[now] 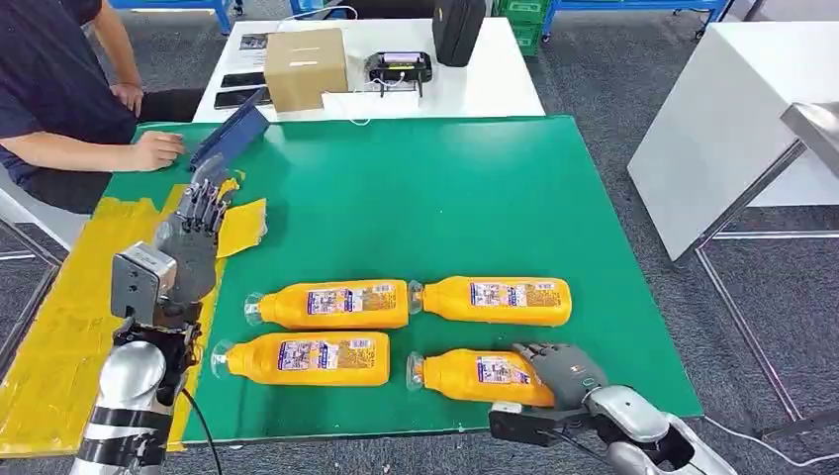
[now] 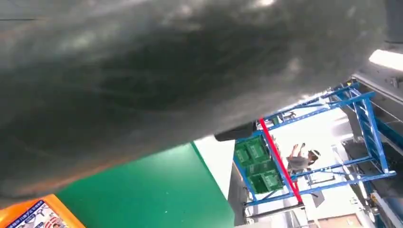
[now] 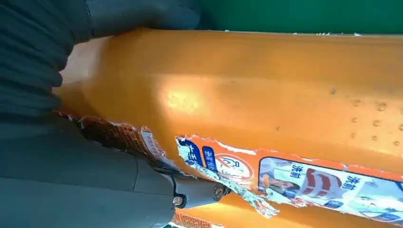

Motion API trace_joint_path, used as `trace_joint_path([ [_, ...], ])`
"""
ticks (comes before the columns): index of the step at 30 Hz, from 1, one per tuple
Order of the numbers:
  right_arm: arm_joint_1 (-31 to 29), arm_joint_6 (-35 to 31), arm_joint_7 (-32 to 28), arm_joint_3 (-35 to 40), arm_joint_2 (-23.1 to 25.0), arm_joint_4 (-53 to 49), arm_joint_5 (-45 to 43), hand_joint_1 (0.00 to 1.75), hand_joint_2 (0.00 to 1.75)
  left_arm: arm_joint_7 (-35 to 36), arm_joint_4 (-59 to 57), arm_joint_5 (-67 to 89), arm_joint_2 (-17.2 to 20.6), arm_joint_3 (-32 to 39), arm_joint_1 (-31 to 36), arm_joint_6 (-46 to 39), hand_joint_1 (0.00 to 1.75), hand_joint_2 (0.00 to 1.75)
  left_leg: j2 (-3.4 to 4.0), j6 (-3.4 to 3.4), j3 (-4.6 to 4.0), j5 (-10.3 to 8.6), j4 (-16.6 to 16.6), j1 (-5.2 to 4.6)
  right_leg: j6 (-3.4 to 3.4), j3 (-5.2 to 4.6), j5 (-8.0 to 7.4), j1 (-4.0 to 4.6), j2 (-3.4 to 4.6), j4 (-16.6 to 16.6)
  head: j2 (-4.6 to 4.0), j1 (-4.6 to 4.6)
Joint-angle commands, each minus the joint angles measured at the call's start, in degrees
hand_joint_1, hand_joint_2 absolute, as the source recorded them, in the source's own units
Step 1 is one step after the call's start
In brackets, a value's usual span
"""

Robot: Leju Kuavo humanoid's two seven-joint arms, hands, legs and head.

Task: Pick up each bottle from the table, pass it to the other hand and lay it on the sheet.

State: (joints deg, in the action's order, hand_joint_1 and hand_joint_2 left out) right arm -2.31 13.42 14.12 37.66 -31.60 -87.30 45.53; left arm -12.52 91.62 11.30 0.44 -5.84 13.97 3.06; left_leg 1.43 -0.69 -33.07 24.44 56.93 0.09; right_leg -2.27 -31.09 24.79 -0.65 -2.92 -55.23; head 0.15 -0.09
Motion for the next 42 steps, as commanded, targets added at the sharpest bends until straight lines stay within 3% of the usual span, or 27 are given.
trace_joint_path([
  [1,6.16,-4.01,-6.16,-11.98,10.22,-2.52,-17.68,1.75,1.75,-0.71,0.9,-7.55,0.22,5.22,-5.63,2.47,0.0,0.0,0.05,0.06,0.04,-0.01,-0.1,0.05,0.08,0.3,-0.08,0.04,0.23,0.11,0.0,0.0],
  [4,6.09,-5.65,-6.72,-15.94,17.33,-13.02,-22.23,1.75,1.75,-0.42,5.27,-14.5,0.04,9.26,-11.3,5.95,0.0,0.0,0.25,0.12,0.02,0.02,-0.11,0.01,0.25,0.15,-0.13,0.0,0.51,0.02,0.0,0.04],
  [6,1.77,-6.87,-5.19,-14.45,22.79,-15.5,-24.52,1.75,1.75,-0.21,5.98,-19.32,0.89,12.59,-13.16,9.92,0.0,0.0,0.44,0.11,-0.09,0.03,-0.06,0.02,0.22,0.07,-0.14,0.02,0.58,-0.04,0.0,0.04],
  [8,0.11,-7.46,-3.03,-12.92,23.09,-15.64,-24.59,1.75,1.75,-0.05,5.72,-19.43,0.44,14.12,-13.05,11.47,0.0,0.0,0.82,0.19,-0.25,0.08,-0.03,0.03,0.31,-0.2,-0.17,0.05,1.04,-0.18,0.0,-0.02],
  [14,0.69,-8.51,-3.97,-12.96,21.91,-14.65,-25.33,1.75,1.75,0.18,5.22,-19.1,-0.14,13.98,-12.07,12.01,0.0,0.0,0.12,0.19,-0.75,-0.22,-0.01,0.04,0.21,-0.61,-0.08,0.03,0.28,-0.29,0.0,-0.04],
  [19,0.89,-8.69,-4.39,-13.05,21.65,-14.5,-25.4,1.75,1.75,0.26,5.21,-18.98,-0.17,13.83,-12.0,12.06,0.0,0.0,0.08,0.19,-0.86,-0.16,0.03,0.03,0.23,-0.6,-0.06,0.02,0.45,-0.29,0.0,-0.04],
  [21,0.6,-11.46,-8.02,-13.76,23.85,-15.38,-26.59,1.75,1.75,0.27,5.33,-20.03,-0.26,14.2,-12.17,12.66,0.0,0.0,-0.07,0.23,-0.73,-0.06,0.08,0.08,0.31,-0.42,0.04,0.04,0.64,-0.3,0.0,-0.02],
  [22,-0.47,-13.06,-7.94,-13.64,25.31,-16.8,-26.64,1.75,1.75,0.48,5.27,-21.67,-0.45,14.61,-12.14,13.98,0.0,1.75,0.04,0.19,-0.96,-0.2,0.01,-0.02,0.23,-0.69,-0.07,-0.03,0.36,-0.3,0.0,-0.02],
  [25,-3.5,-18.13,-10.05,-14.34,28.96,-19.5,-28.67,1.75,1.75,2.11,4.58,-24.03,-0.45,12.89,-10.76,16.79,0.0,1.75,0.09,0.19,-1.08,-0.22,0.03,-0.08,0.22,-0.86,-0.11,-0.07,0.39,-0.37,0.0,-0.04],
  [31,-7.53,-18.45,-9.28,-10.26,29.81,-15.02,-29.3,1.75,1.75,2.56,5.49,-24.31,-0.77,8.0,-9.3,17.86,0.0,1.75,0.03,0.17,-1.07,-0.27,0.02,0.02,0.2,-0.87,-0.13,0.03,0.26,-0.3,0.0,-0.04],
  [33,-7.32,-18.56,-9.13,-9.75,29.94,-13.9,-29.83,1.75,1.75,2.83,5.82,-24.06,-0.89,6.08,-9.03,18.31,0.0,1.75,-0.05,0.19,-1.05,-0.29,0.02,0.02,0.2,-0.81,-0.12,0.03,0.24,-0.3,0.0,-0.04],
  [36,-3.65,-18.31,-9.75,-10.15,27.52,-14.52,-31.53,1.75,1.75,6.12,8.38,-28.26,-5.02,-2.33,-10.5,16.7,0.0,1.75,-0.18,0.17,-1.02,-0.27,0.0,0.04,0.18,-0.7,-0.08,0.03,0.12,-0.24,0.0,-0.04],
  [38,-2.72,-17.84,-10.7,-10.54,27.16,-14.33,-31.35,1.75,1.75,5.35,9.84,-28.17,-4.14,-7.77,-11.35,12.07,0.0,1.75,-0.2,0.16,-1.07,-0.29,0.0,0.02,0.16,-0.75,-0.09,0.02,0.03,-0.22,0.0,-0.04],
  [42,-3.08,-17.83,-10.77,-10.49,27.59,-14.13,-31.33,1.75,1.75,4.99,10.25,-28.8,-2.81,-8.28,-11.43,10.99,0.0,1.75,-0.2,0.17,-1.06,-0.21,0.03,-0.05,0.2,-0.69,-0.06,-0.06,0.13,-0.23,0.0,-0.02],
])
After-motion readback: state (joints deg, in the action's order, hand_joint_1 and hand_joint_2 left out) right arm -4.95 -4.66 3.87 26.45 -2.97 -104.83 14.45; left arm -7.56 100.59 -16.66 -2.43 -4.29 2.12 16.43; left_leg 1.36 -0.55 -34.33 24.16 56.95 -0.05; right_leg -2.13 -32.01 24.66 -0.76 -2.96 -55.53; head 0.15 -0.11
